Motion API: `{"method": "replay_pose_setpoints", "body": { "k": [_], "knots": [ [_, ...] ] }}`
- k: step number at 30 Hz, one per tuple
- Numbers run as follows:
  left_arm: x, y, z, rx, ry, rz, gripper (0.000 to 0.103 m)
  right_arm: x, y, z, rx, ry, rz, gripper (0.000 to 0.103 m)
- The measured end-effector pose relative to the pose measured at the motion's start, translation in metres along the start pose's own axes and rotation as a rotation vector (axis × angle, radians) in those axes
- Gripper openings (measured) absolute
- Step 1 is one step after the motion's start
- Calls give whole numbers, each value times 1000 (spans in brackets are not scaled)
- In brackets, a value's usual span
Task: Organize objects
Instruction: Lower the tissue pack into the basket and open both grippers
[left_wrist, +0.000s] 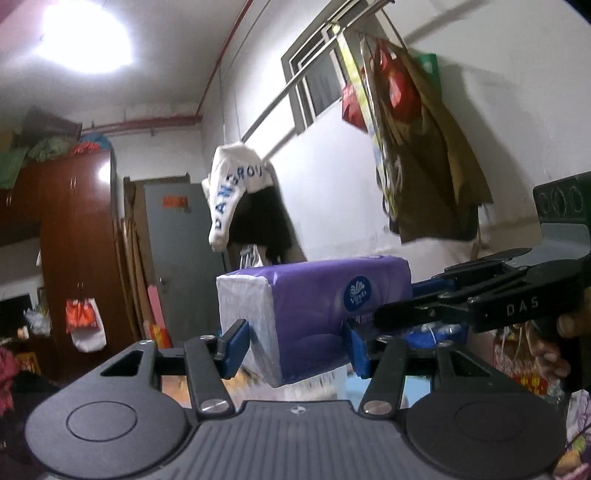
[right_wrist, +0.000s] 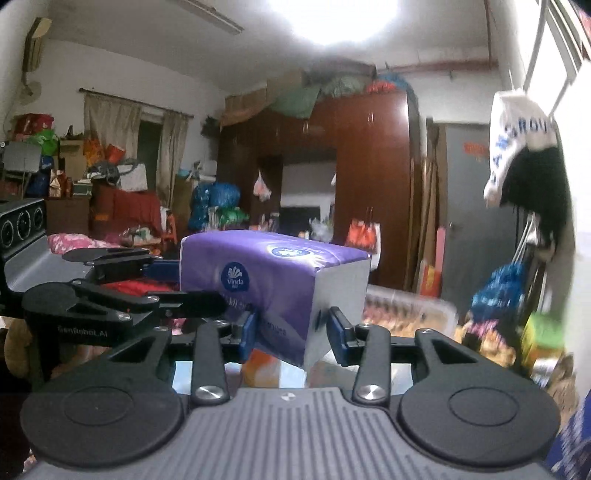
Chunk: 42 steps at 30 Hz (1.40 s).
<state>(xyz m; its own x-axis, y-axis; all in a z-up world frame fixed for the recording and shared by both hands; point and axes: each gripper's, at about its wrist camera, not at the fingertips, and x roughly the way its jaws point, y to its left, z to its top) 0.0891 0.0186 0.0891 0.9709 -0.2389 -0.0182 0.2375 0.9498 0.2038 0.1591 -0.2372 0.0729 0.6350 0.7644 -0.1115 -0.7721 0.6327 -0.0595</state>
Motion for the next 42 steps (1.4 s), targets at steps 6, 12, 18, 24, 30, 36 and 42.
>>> {"method": "replay_pose_setpoints", "body": {
  "k": [6, 12, 18, 24, 30, 36, 42],
  "knots": [
    [41, 19, 27, -16, 59, -16, 58, 19, -18, 37, -4, 13, -35, 44],
    [137, 60, 4, -134, 285, -45, 58, 95, -58, 38, 82, 203, -76, 44],
    [197, 82, -31, -216, 434, -19, 58, 168, -92, 5, 166, 360, -110, 44],
    [213, 72, -46, -180, 512, 14, 60, 188, -93, -10, 146, 417, -156, 44],
    [164, 65, -33, -116, 413, 105, 68, 166, -97, -11, 148, 394, -186, 73],
    [61, 54, -34, -141, 285, 113, 82, 80, -84, -16, 233, 225, -182, 103],
    [12, 40, -83, -95, 374, 230, 84, 59, -59, -40, 382, 202, -111, 103]
  ]
}}
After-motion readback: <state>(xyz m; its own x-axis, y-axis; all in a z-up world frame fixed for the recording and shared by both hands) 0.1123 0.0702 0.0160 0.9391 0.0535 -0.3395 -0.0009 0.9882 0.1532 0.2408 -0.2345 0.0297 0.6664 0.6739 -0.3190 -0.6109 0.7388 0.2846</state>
